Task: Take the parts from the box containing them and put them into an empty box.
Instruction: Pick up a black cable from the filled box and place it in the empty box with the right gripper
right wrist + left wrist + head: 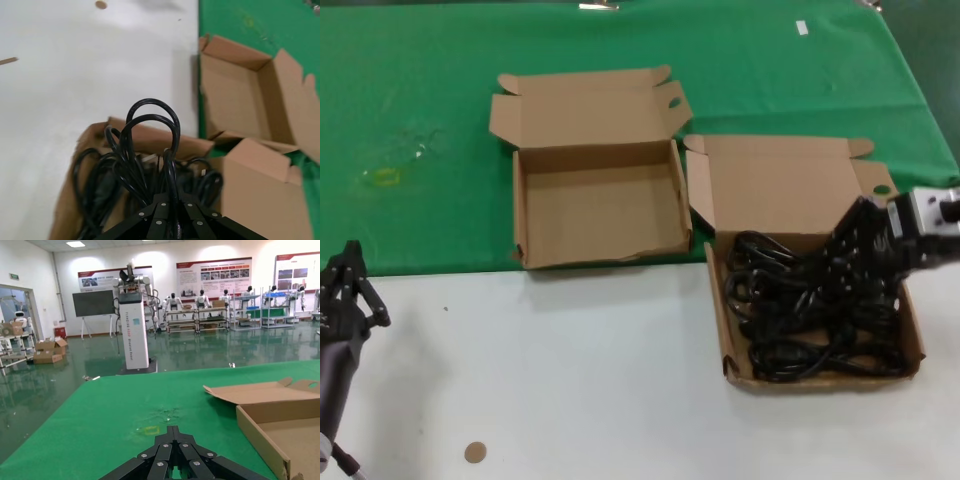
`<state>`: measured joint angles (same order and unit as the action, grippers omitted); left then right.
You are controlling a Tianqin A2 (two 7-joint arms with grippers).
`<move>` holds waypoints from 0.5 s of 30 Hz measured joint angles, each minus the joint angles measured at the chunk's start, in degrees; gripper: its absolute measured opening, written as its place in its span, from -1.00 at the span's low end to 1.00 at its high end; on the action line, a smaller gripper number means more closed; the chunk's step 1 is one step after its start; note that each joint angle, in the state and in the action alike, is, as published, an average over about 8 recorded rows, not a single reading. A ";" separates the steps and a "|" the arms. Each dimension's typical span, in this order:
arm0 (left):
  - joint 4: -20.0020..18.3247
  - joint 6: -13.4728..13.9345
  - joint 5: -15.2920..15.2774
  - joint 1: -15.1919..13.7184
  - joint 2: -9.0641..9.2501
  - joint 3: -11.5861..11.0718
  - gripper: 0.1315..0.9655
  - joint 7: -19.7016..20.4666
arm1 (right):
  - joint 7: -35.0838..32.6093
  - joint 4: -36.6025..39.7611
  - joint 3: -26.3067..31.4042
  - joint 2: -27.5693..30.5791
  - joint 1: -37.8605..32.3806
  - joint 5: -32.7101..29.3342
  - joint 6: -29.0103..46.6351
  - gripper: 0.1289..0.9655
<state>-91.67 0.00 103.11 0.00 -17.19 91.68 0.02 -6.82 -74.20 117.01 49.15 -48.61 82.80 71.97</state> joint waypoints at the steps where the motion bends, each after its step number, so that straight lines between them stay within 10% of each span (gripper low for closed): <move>1: 0.00 0.00 0.00 0.00 0.00 0.00 -0.97 0.00 | 0.11 0.25 0.03 -0.31 -0.74 -0.15 0.14 -0.91; 15: 0.00 0.00 0.00 0.00 0.00 0.00 -0.97 0.00 | 0.40 8.02 1.86 -8.41 -12.30 -3.30 -0.49 -0.91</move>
<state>-91.67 0.00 103.11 0.00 -17.19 91.68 0.02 -6.42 -66.18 118.87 40.74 -60.92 79.50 71.47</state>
